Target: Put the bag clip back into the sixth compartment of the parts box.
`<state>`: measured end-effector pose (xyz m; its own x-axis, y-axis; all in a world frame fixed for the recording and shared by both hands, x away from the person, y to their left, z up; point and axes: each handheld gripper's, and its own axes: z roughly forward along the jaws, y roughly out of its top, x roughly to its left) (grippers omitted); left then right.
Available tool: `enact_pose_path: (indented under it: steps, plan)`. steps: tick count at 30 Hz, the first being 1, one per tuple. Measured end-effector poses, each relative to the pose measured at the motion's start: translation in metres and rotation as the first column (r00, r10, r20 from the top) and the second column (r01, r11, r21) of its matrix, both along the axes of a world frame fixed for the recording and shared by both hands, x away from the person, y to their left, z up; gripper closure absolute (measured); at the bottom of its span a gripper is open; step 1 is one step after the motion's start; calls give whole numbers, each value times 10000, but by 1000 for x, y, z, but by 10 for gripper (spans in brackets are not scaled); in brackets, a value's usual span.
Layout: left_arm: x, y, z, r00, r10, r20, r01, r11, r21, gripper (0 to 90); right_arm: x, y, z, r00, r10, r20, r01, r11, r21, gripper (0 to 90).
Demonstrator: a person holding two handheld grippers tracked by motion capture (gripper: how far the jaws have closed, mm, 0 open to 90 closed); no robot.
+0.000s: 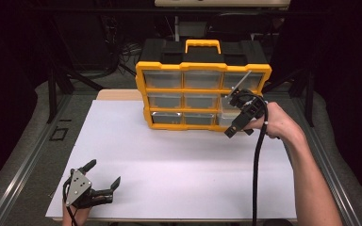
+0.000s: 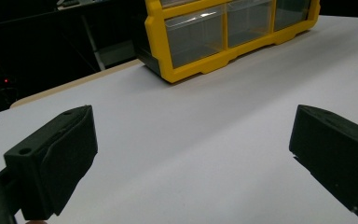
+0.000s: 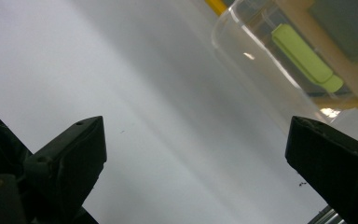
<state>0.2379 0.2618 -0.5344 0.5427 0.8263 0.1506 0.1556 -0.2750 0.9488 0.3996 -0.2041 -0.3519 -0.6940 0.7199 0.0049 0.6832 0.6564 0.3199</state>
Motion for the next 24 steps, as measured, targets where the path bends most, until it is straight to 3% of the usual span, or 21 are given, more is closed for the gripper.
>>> enact_pose_path:
  steps: [13, 21, 24]
  plan:
    - [0, -1, 0, 10000, 32, -13, -32, 10000, -12, 7, -36, -3, -38, 9993, 75, 354, -82, 9998, 187, 13]
    - [0, -1, 0, 10000, 20, -21, -20, 10000, -17, 8, -46, 2, -67, 9997, 92, 241, -96, 9998, 174, 0]
    - [0, -1, 0, 10000, 14, -11, -14, 10000, 0, 7, -48, 4, -77, 10000, 52, -31, -52, 9999, 91, 0]
